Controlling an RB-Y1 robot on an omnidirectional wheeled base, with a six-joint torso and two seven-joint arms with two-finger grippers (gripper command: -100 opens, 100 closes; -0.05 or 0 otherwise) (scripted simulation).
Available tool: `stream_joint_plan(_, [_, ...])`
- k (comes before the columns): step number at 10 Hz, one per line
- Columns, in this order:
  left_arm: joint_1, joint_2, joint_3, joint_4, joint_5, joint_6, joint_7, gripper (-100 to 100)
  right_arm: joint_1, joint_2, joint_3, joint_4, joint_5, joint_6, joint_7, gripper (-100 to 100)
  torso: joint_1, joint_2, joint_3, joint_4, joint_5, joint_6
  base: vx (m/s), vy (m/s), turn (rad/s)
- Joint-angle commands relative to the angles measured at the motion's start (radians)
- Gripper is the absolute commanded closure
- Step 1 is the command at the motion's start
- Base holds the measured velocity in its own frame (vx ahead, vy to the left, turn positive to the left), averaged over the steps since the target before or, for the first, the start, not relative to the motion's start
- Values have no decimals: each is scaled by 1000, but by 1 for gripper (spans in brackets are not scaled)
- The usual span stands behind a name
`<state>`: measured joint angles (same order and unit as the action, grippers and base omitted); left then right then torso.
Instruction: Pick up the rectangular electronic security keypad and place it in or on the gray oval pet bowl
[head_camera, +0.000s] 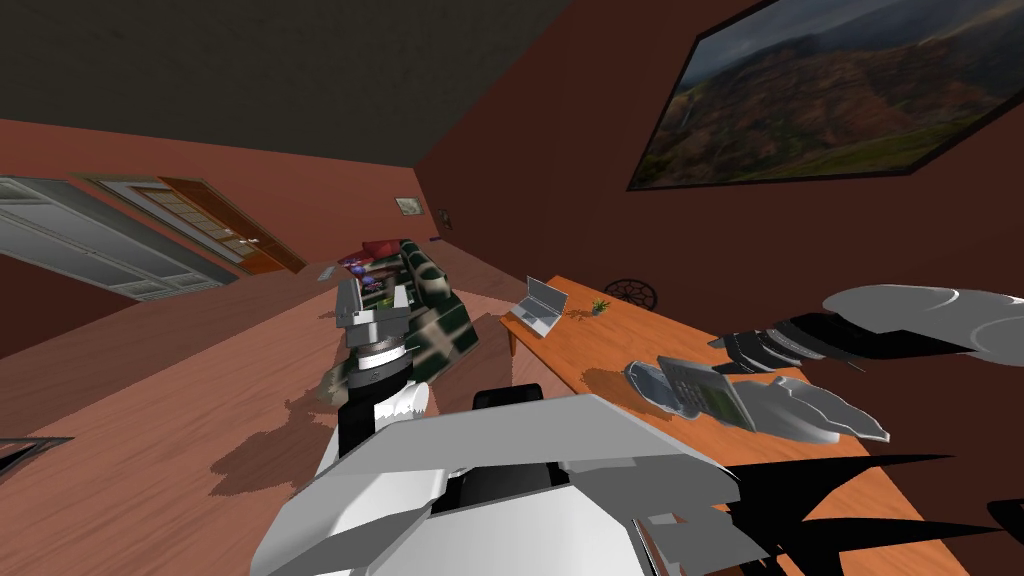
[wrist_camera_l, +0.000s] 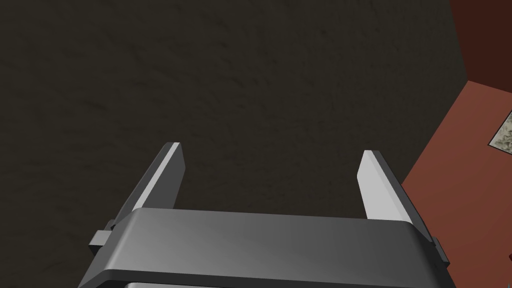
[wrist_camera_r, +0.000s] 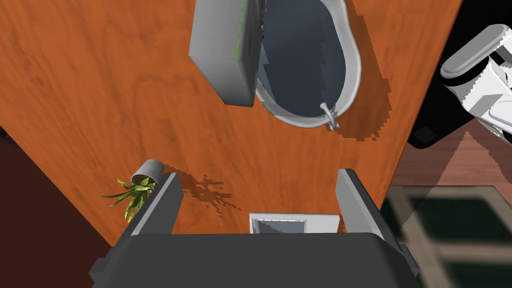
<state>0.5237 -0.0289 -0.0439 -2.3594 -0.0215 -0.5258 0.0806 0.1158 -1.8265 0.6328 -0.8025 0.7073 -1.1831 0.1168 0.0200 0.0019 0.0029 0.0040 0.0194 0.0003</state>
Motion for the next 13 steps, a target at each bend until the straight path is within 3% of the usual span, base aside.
stream_joint_plan(1, [0,0,0,0,0,0,0,0,-12,2,50,12,-18,-6,15,-100,0,0,0,0,0,0,36,9,2])
stream_joint_plan(2, [0,0,0,0,0,0,0,0,-12,2,70,12,-18,-6,15,-100,0,1,0,0,0,0,7,6,1])
stream_joint_plan(3, [0,0,0,0,0,0,0,0,-58,0,103,62,-55,-24,62,-100,0,2,1,0,0,0,42,13,3])
stream_joint_plan(6, [0,0,0,0,0,0,0,0,-58,0,184,62,-99,-24,80,-100,0,1,1,0,0,0,32,8,1])
stream_joint_plan(7, [0,0,0,0,0,0,0,0,-105,-2,214,112,-130,-42,127,-100,-1,2,1,0,0,0,41,18,6])
stream_joint_plan(8, [0,0,0,0,0,0,0,0,-105,-2,245,112,-164,-42,144,-100,0,1,1,0,0,0,60,14,-1])
stream_joint_plan(10, [0,0,0,0,0,0,0,0,-105,-2,298,112,-179,-42,144,-100,0,1,0,0,0,0,20,4,2])
stream_joint_plan(11, [0,0,0,0,0,0,0,0,-145,-4,335,141,-238,-61,190,-100,0,3,1,0,0,0,41,4,1])
stream_joint_plan(13, [0,0,0,0,0,0,0,0,-151,-4,394,163,-259,-61,209,-100,0,0,0,0,0,0,42,12,3])
